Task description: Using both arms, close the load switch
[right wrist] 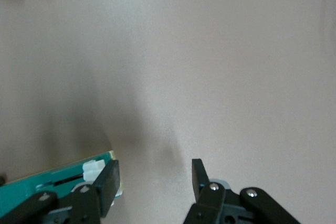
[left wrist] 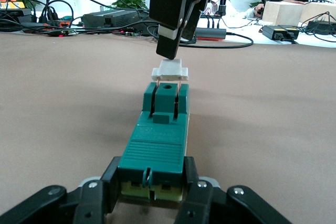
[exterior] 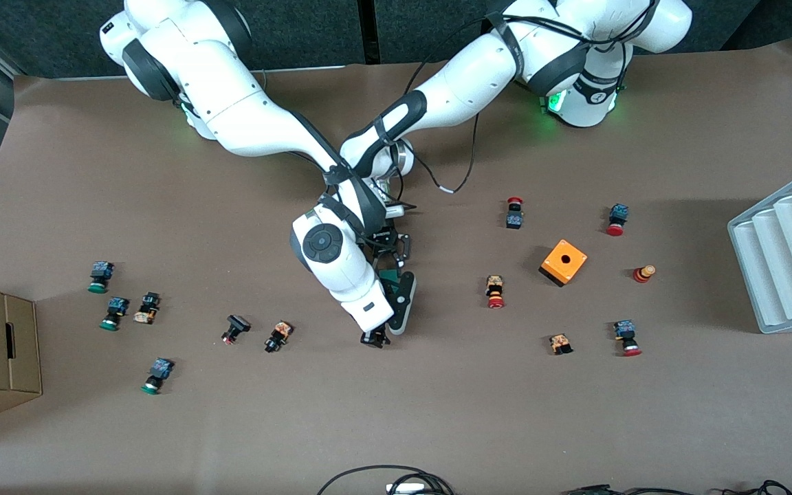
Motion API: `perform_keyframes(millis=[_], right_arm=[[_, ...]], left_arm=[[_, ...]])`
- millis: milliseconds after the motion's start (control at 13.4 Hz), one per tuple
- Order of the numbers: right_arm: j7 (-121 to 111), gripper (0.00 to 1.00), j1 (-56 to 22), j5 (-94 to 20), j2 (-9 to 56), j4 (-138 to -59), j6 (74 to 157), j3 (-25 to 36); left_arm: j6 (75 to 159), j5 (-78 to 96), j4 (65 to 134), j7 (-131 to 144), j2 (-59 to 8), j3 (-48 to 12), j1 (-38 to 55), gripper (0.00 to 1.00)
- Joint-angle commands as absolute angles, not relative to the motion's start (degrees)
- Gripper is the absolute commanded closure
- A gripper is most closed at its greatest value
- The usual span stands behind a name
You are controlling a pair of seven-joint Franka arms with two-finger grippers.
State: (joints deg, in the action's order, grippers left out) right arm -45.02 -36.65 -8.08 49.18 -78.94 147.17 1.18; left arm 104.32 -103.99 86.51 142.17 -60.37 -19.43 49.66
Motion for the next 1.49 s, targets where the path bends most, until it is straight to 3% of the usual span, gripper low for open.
perform_keyframes(millis=[0, 1413], right_arm=[[-46.05, 0.36, -36.47, -9.84, 52.03, -76.03, 148.97, 0.97], [-45.79, 0.33, -36.47, -9.84, 53.71, -74.88, 150.56, 0.97]], left_arm=[[103.80, -103.62, 85.78, 142.38, -60.56, -19.07, 50.01, 0.60], [103.80, -103.54, 85.69, 142.38, -60.47, -19.07, 49.92, 0.60]])
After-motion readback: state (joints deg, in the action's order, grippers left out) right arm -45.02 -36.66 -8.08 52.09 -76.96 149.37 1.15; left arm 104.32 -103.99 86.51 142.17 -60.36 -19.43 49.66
